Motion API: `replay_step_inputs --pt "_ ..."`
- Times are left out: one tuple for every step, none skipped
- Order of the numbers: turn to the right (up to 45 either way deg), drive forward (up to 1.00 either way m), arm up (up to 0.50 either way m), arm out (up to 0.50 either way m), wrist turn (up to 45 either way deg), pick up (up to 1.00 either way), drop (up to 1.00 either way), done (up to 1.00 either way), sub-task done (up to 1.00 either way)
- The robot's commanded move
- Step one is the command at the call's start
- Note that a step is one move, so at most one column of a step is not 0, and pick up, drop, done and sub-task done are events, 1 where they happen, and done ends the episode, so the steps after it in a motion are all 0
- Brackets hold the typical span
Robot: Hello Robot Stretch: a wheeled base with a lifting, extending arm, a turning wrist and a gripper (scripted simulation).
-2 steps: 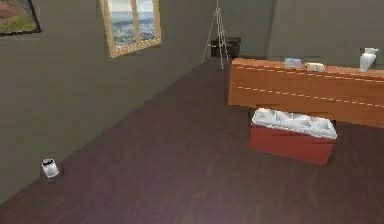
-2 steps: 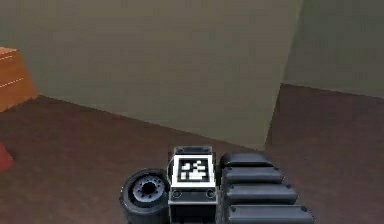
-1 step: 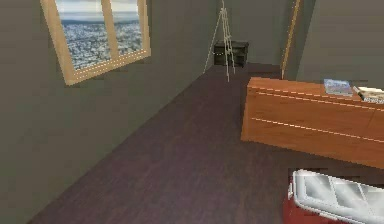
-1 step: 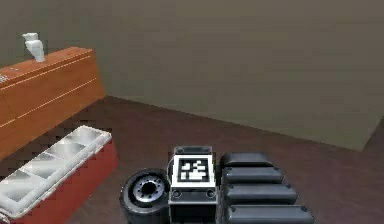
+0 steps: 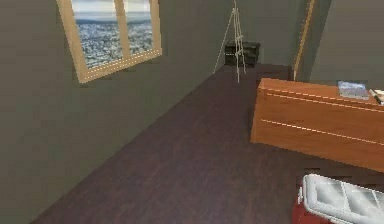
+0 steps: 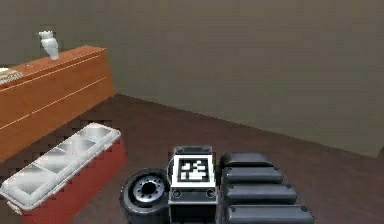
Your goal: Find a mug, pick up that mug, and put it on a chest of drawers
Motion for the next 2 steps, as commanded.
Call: replay_step_inputs --pt "-12.0 0.00 0.00 0.00 0.0 0.00 0.00 0.00 0.00" --pt "0.0 0.95 0.00 0.00 0.0 0.00 0.00 0.00 0.00"
